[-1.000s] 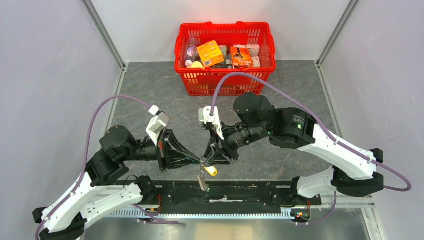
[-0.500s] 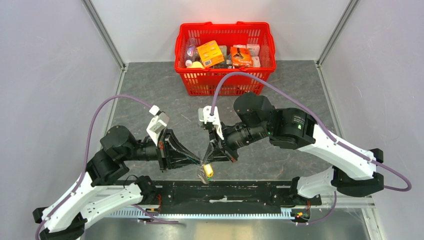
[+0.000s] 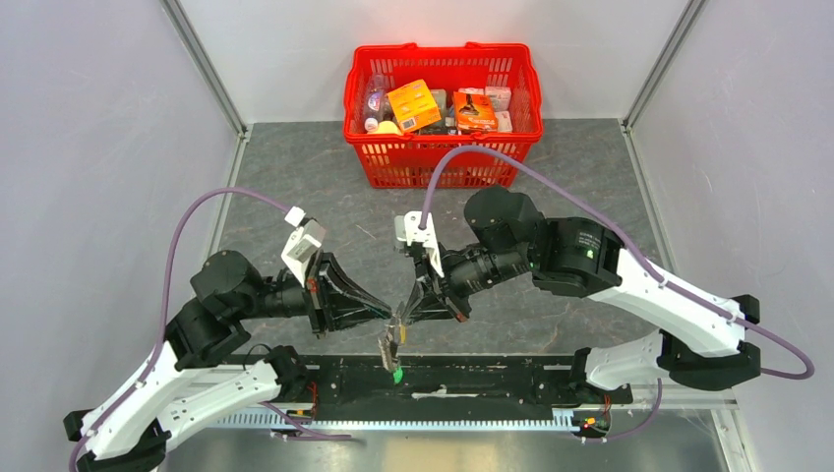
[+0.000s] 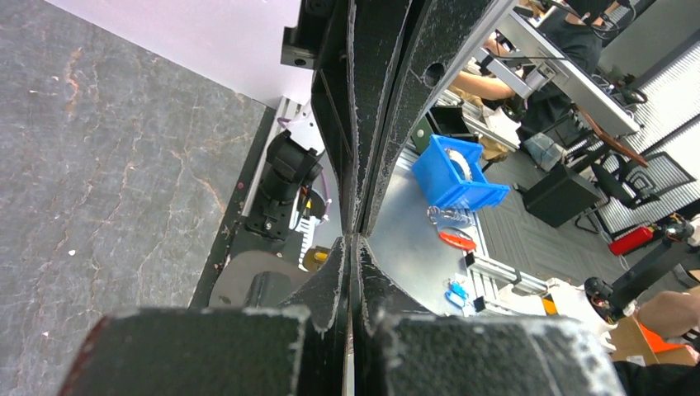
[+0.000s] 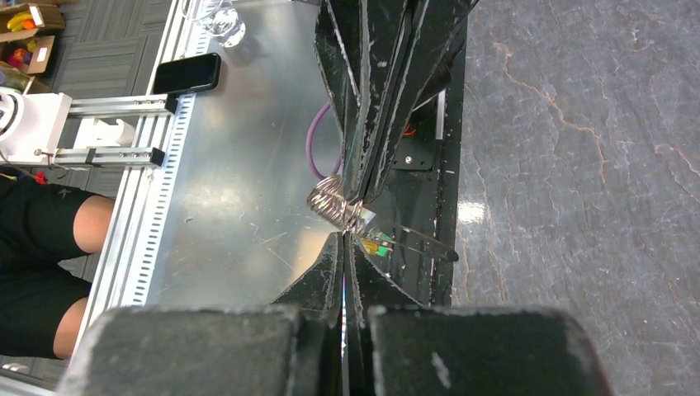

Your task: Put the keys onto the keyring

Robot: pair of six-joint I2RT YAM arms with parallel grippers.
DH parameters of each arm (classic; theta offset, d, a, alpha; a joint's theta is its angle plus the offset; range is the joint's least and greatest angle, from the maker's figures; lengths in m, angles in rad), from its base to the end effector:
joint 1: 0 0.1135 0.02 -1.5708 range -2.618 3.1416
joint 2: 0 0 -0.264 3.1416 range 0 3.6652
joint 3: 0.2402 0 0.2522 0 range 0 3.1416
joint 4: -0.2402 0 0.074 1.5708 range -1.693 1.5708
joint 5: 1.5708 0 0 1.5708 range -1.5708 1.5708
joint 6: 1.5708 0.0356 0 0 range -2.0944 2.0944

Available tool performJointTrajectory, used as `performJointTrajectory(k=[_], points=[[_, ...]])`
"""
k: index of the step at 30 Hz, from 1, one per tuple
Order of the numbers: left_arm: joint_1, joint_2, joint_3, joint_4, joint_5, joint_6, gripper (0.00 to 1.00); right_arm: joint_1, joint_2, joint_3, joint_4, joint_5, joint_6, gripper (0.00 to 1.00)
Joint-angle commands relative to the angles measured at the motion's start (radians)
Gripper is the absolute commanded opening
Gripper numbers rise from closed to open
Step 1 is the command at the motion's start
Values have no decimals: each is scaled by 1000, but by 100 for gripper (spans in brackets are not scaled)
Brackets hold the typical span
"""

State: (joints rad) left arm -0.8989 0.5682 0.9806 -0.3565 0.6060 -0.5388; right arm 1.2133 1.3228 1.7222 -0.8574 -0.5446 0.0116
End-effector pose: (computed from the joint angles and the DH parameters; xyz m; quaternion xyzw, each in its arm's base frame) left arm 0.0470 -0.0916 0.4145 0.3307 0.6063 -0.6110 0.3869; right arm 0.0706 0.2418 0.4738 -0.5795 0.5943 0.4793 0.2849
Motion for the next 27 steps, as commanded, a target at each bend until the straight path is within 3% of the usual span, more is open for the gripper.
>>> performJointTrajectory(k=[1, 25, 27], points=[[2, -16, 12, 86, -64, -36, 2, 2, -54, -45, 58, -23, 32, 0], [2, -40, -31, 180, -141, -91, 2, 2, -54, -134, 197, 17, 93, 0], [2, -40, -31, 180, -141, -89, 2, 3, -60, -127, 196, 46, 96, 5]])
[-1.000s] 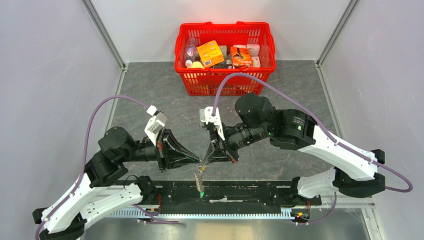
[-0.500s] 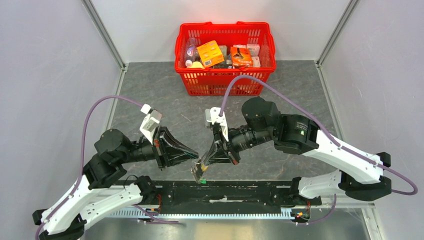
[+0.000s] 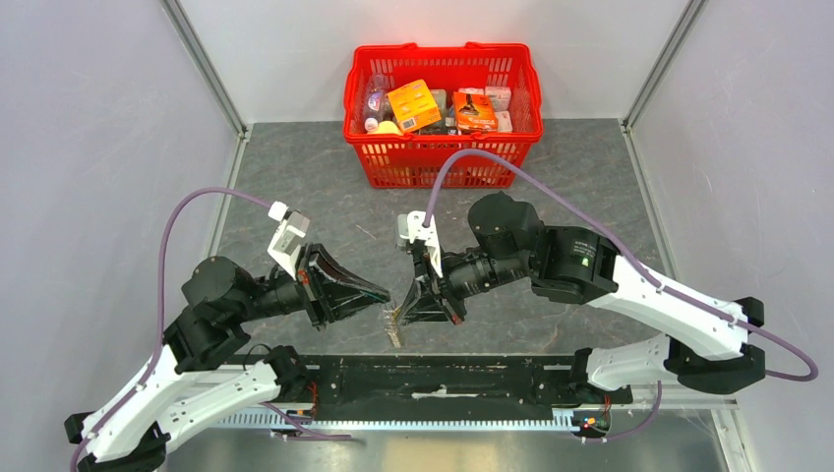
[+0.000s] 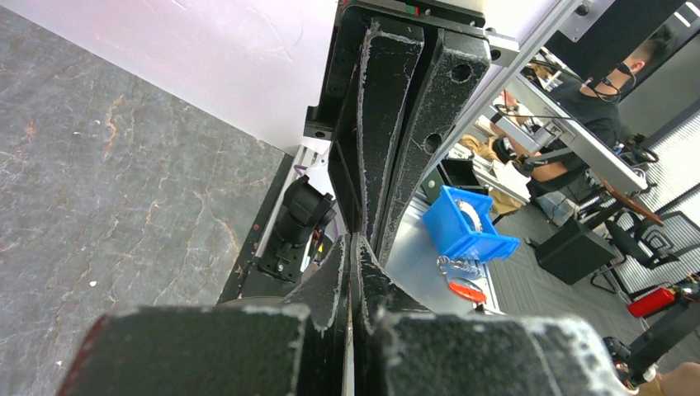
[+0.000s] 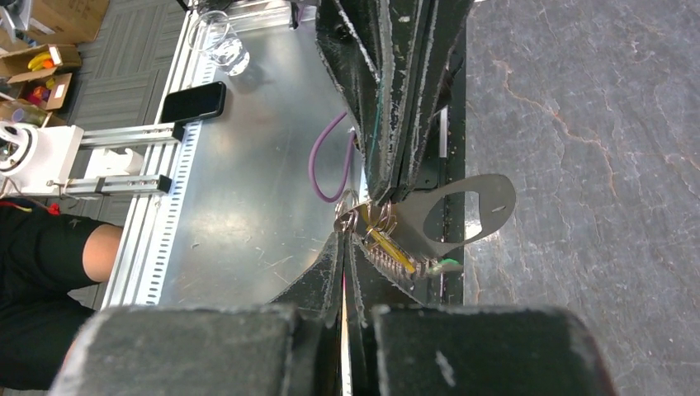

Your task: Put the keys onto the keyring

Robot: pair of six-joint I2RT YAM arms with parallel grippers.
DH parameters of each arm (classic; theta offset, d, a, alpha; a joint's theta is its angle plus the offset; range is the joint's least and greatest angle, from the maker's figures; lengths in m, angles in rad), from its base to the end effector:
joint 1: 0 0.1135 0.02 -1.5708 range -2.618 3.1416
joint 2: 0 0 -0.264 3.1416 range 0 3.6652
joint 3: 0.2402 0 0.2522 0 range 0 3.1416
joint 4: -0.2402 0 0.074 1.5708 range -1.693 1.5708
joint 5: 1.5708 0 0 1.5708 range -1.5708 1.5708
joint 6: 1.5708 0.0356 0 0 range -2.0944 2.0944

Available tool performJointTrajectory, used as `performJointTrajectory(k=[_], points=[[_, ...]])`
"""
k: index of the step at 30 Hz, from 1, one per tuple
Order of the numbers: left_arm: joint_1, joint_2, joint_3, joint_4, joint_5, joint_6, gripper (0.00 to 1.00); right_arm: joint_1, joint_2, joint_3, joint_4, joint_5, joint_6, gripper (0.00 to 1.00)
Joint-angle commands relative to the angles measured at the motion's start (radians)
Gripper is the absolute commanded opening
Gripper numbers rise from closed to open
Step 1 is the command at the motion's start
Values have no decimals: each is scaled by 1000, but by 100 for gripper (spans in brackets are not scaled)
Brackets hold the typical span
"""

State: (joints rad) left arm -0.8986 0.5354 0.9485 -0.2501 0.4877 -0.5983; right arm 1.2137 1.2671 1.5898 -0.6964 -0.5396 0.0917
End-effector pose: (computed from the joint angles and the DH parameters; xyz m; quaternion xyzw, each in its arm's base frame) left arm 0.0475 -0.0865 0.4186 0.2759 0.5934 -0.6179 0.4357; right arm 0.0708 0.2422 0.4618 -0.5508 0.5943 0.5048 0.2977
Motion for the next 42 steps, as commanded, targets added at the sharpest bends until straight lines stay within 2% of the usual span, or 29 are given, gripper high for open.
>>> performJointTrajectory(k=[1, 3, 4, 10, 21, 30, 42], points=[[2, -9, 1, 74, -21, -29, 2, 3, -11, 8, 33, 56, 15, 8], [1, -11, 3, 72, -19, -29, 2, 3, -27, 14, 34, 94, 15, 19], [1, -12, 3, 71, -17, -28, 2, 3, -37, 16, 34, 116, 17, 21], [2, -20, -10, 77, -7, -31, 2, 2, -81, 37, 40, 198, 33, 26], [1, -25, -5, 87, -12, -33, 2, 2, -70, 18, 123, 195, 83, 37], [1, -34, -5, 103, -21, -34, 2, 1, -57, -6, 175, 197, 113, 42], [1, -36, -7, 133, -31, -41, 2, 0, -63, -69, 248, 170, 151, 43]])
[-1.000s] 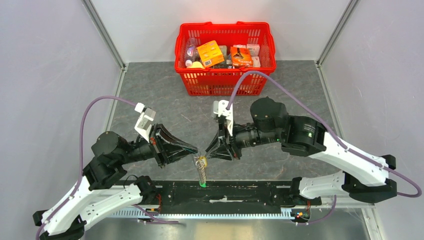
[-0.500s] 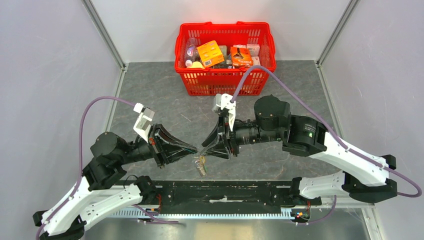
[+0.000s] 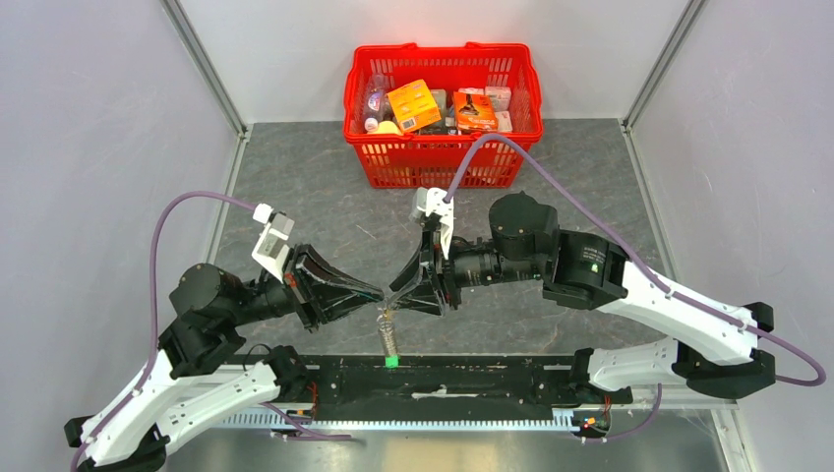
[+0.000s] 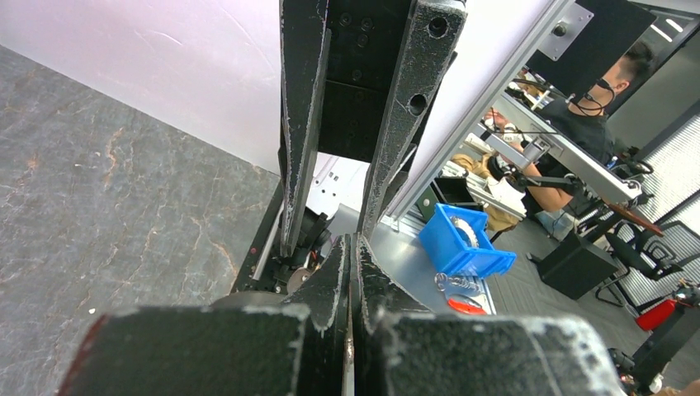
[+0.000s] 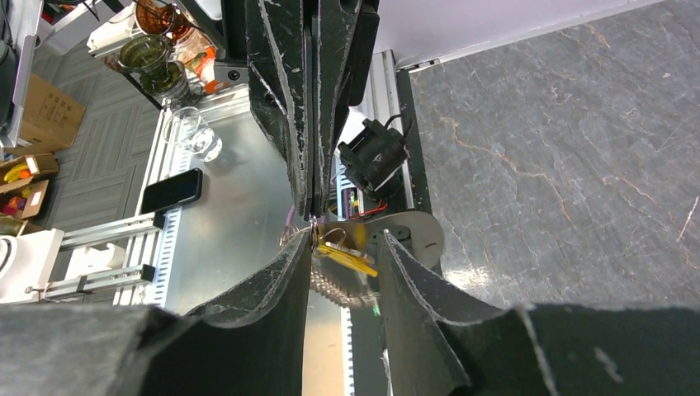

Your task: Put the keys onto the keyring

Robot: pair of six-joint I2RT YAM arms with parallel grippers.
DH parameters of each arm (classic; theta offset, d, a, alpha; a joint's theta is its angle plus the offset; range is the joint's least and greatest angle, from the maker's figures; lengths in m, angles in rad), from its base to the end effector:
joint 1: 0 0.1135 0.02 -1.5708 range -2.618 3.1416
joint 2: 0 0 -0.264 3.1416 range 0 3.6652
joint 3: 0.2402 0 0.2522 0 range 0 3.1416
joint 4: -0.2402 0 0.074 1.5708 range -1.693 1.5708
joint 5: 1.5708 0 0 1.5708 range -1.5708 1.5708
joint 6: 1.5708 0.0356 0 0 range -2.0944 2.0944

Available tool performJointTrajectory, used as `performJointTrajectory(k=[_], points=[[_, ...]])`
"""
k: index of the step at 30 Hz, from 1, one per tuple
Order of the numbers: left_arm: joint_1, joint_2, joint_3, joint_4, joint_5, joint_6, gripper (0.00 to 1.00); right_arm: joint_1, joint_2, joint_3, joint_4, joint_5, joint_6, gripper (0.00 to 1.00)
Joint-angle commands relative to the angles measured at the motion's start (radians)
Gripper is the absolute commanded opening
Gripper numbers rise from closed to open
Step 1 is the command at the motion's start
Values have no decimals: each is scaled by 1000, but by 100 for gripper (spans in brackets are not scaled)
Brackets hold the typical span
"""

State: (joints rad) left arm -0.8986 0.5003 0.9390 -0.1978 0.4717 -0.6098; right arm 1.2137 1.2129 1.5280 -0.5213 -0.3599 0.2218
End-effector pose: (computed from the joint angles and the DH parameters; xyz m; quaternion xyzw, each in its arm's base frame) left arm 0.0417 -0.0784 0.4237 0.2683 0.5672 -0.6290 0.4589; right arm 0.0745 0.2357 0.4718 -0.4626 0.6179 0.5127 0.3760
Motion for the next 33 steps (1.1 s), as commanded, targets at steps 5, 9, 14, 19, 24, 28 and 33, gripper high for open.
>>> performJointTrajectory(k=[5, 9, 14, 19, 24, 28, 33], points=[[1, -4, 3, 81, -19, -29, 2, 0, -20, -18, 94, -20, 35, 43], [1, -7, 3, 82, -27, -28, 2, 1, -24, -25, 105, -24, 41, 41], [1, -8, 4, 83, -34, -26, 2, 0, -21, -32, 119, -36, 47, 27], [1, -12, 4, 83, -49, -22, 2, 0, -21, -34, 121, -45, 47, 15], [1, -13, 4, 86, -49, -20, 2, 0, -25, -31, 122, -52, 43, 0], [1, 2, 4, 82, -18, -33, 2, 1, -29, -1, 88, -57, 17, 0], [1, 39, 13, 59, 101, -41, 17, 1, 17, 119, -94, -88, -37, 0]])
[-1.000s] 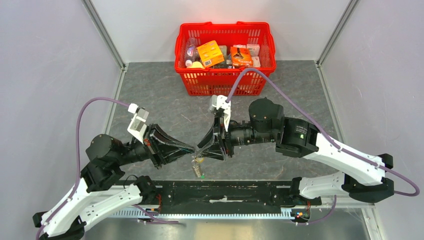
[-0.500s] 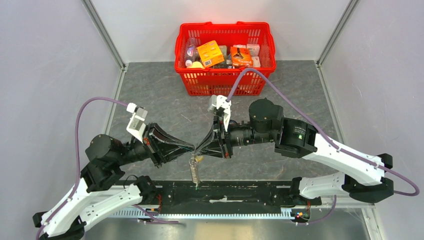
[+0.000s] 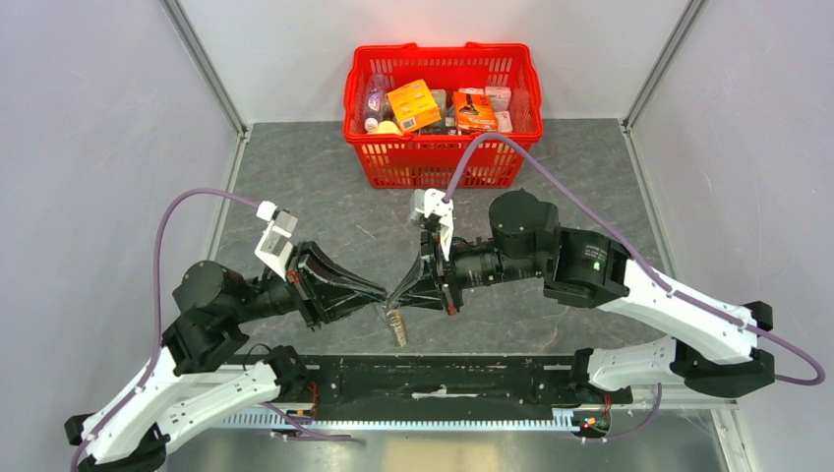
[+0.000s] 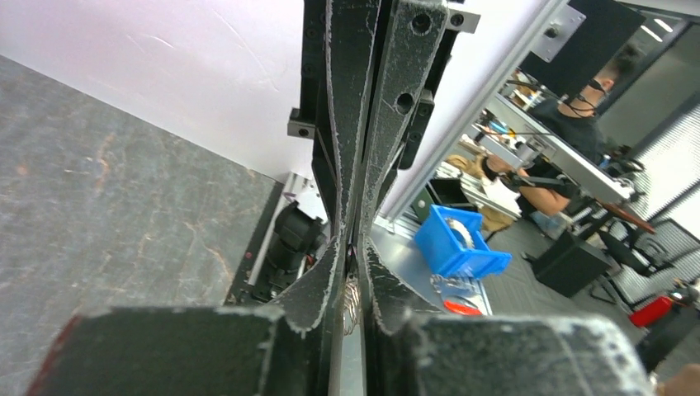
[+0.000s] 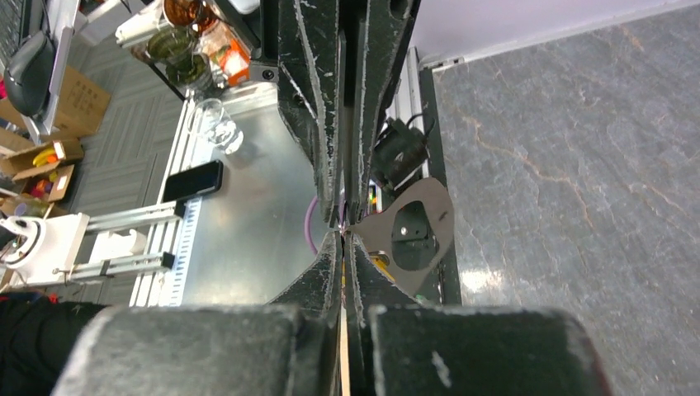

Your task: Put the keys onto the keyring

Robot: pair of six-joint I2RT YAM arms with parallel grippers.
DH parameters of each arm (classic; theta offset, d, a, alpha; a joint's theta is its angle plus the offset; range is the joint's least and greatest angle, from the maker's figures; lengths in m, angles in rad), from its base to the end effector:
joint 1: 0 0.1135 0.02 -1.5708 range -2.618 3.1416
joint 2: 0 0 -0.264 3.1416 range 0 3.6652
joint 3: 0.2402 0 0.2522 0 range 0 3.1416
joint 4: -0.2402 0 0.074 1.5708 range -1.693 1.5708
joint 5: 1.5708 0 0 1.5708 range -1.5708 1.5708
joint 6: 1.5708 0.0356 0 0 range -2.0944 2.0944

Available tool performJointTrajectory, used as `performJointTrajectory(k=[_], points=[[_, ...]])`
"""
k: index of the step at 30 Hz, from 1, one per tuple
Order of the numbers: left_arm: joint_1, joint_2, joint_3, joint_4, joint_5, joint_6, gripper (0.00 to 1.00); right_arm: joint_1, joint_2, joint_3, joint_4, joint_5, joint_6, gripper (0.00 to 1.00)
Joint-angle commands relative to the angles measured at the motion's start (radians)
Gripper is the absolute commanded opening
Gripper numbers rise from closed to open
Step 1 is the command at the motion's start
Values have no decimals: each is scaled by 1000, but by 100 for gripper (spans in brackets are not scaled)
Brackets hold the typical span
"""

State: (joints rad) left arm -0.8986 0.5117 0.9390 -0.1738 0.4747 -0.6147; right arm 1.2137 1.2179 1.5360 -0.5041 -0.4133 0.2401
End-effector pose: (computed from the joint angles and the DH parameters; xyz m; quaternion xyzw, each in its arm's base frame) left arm 0.0434 -0.0807 0.4254 0.2682 0.5626 -0.6323 0.4601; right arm 0.0731 0.2368 0.4751 -0.4682 0.6046 0.5332 0.3619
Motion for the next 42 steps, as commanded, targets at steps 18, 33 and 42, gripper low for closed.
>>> performJointTrajectory(k=[18, 33, 42], points=[[1, 119, 124, -164, 248, 26, 25, 1, 87, 246, -487, -217, -218, 0], [2, 145, 94, -180, 307, 40, 25, 1, 197, 356, -523, -242, -231, 0], [1, 147, 81, -196, 320, 55, 24, 1, 233, 407, -540, -231, -231, 0]])
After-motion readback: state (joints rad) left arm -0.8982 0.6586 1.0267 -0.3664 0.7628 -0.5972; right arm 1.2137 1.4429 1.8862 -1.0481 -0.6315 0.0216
